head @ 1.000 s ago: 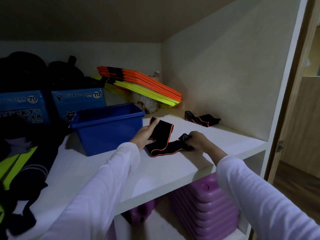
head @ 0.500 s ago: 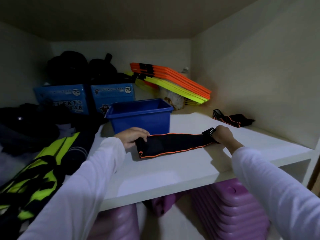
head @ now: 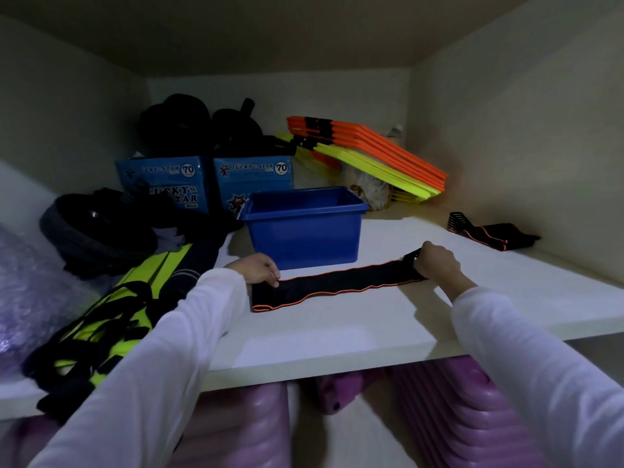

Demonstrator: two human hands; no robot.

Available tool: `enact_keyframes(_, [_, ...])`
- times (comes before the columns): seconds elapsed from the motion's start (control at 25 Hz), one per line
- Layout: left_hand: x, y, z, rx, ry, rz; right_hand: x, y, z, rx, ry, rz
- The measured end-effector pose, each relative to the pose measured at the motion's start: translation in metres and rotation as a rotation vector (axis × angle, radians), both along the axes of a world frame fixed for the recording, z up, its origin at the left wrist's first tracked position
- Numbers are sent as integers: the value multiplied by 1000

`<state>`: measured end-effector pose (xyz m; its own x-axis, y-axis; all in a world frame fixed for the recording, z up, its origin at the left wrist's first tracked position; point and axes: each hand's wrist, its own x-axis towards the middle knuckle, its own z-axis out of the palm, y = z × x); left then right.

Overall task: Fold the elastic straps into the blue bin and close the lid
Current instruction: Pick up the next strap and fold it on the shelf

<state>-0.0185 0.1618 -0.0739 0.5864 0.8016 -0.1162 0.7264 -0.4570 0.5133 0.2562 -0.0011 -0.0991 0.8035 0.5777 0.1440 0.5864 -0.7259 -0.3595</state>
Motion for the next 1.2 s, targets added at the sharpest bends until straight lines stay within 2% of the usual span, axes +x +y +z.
enact_keyframes(0.24, [5,-4,-3,181,94,17,-13,-4,1,-81,-230,56])
enact_keyframes(0.4, [11,-16,-8,411,193,17,-20,-2,3,-115,-400,227])
enact_keyframes(0.52, [21,-32,-13,488,158,-21,-29,4,7,-73,-317,478])
enact_keyframes(0.64, [26,-41,-16,431,127,-24,-41,7,5,-121,-180,628])
enact_keyframes(0.96, [14,-41,-3,302,190,-48,-46,8,6,-189,-185,428])
enact_keyframes(1.2, [8,-43,4,280,232,-49,-39,4,-3,-200,-94,298])
